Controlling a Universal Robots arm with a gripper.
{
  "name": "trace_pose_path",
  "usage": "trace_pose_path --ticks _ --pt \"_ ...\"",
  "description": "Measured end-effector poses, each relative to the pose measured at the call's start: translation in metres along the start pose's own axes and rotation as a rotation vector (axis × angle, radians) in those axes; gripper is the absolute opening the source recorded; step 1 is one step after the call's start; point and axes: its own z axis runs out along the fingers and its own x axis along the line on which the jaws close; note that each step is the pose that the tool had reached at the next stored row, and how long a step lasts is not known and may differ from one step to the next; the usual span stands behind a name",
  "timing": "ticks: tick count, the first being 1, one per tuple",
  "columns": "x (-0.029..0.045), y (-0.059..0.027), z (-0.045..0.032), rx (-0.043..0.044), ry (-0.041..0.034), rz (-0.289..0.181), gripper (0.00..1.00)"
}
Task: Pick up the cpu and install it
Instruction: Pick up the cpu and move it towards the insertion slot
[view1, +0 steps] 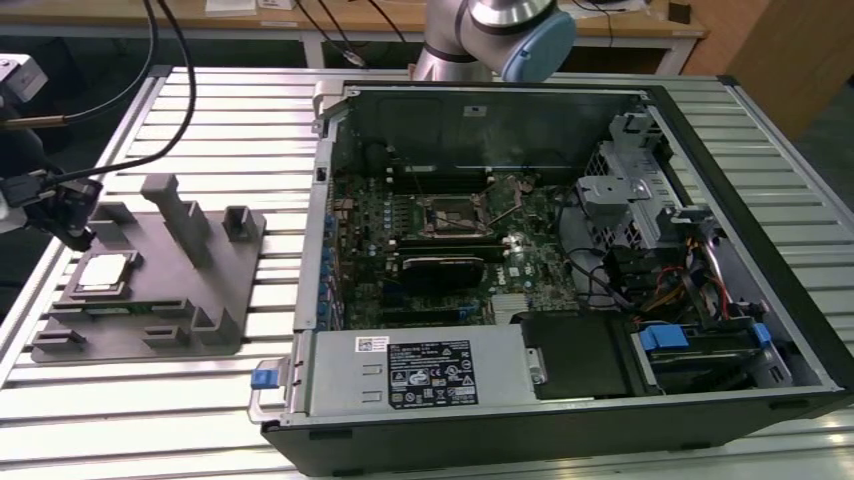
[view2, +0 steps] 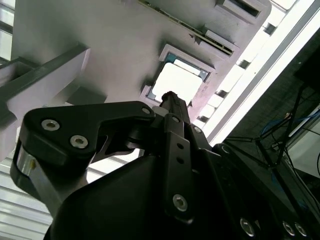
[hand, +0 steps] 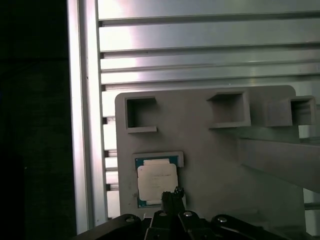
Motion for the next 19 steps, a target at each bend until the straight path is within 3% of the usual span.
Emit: trace_pose_path --ticks 19 --pt "0.0057 -0.003 0.0294 0.0001 0.0002 0.0 0.11"
